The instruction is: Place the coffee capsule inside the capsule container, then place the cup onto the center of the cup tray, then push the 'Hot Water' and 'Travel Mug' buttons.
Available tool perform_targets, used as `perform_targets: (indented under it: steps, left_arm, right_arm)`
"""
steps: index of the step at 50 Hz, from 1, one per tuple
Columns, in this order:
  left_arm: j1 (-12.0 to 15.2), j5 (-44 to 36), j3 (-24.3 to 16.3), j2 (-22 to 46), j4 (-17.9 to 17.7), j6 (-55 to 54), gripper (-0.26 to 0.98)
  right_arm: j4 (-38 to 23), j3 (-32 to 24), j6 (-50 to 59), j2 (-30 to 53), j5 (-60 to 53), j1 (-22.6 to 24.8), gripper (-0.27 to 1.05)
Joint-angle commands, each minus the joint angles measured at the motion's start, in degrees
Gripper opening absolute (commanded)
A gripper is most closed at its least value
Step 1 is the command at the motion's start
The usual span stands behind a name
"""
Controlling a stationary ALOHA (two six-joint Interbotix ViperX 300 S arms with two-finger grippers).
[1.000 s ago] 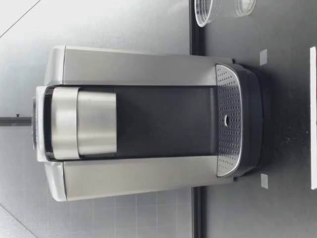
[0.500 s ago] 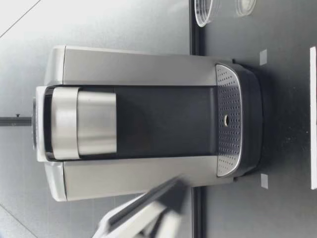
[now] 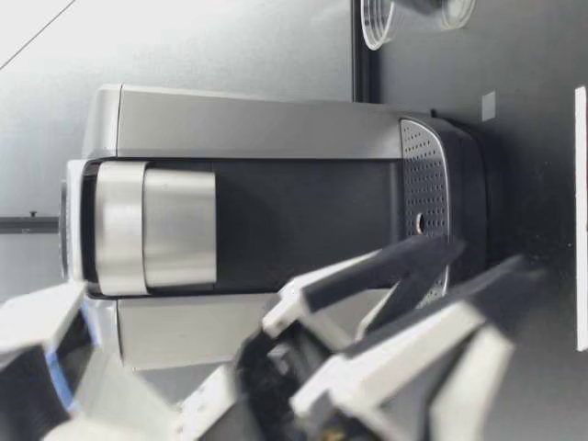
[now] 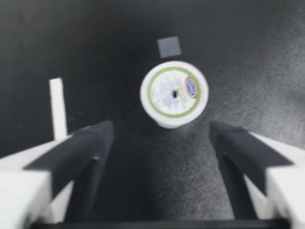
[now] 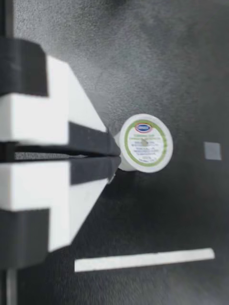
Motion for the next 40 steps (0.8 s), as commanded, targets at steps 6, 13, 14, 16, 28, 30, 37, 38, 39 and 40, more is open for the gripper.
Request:
perform_targets:
  steps: [6, 13, 14, 16, 28, 30, 37, 38, 39, 40]
  left_arm:
    - [-1.0, -1.0, -2.5, 1.7, 0.1, -0.3, 0.79]
    - [-1.1, -2.2, -2.3, 2.5, 0.1, -0.4, 0.78]
    - [-1.1, -2.5, -2.3, 2.6, 0.1, -0.4, 0.78]
    - [-1.1, -3.0, -2.3, 2.9, 0.0, -0.4, 0.78]
    - [-1.0, -6.0, -2.5, 5.7, 0.0, -0.4, 0.78]
    - [-1.0, -6.7, -2.5, 6.2, 0.0, -0.3, 0.78]
    - [-1.1, -9.3, -2.3, 7.6, 0.0, -0.1, 0.78]
    - [-1.0, -9.5, -2.3, 7.8, 0.0, -0.1, 0.78]
    - [-1.0, -9.8, -2.3, 7.9, 0.1, -0.1, 0.78]
    - [-1.1, -9.9, -2.4, 8.1, 0.0, -0.1, 0.78]
  right_arm:
    - [-0.1, -3.0, -0.1, 4.3, -1.1, 1.5, 0.11]
    - [-0.1, -4.5, -0.2, 7.8, -3.2, 2.2, 0.11]
    - [-0.1, -4.7, -0.2, 8.3, -3.5, 2.2, 0.11]
    - [-0.1, -5.0, -0.3, 9.1, -4.1, 2.2, 0.11]
    - [-0.1, -5.7, -0.2, 11.2, -5.6, 2.2, 0.11]
    - [-0.1, -5.7, -0.3, 11.3, -5.7, 2.2, 0.11]
    - [-0.1, -5.8, -0.2, 11.7, -5.8, 2.2, 0.11]
    - [-0.1, -5.8, -0.2, 11.8, -5.8, 2.2, 0.11]
    - [-0.1, -5.8, -0.2, 11.9, -5.8, 2.3, 0.11]
    - [-0.1, -5.8, -0.2, 12.0, -5.8, 2.4, 0.11]
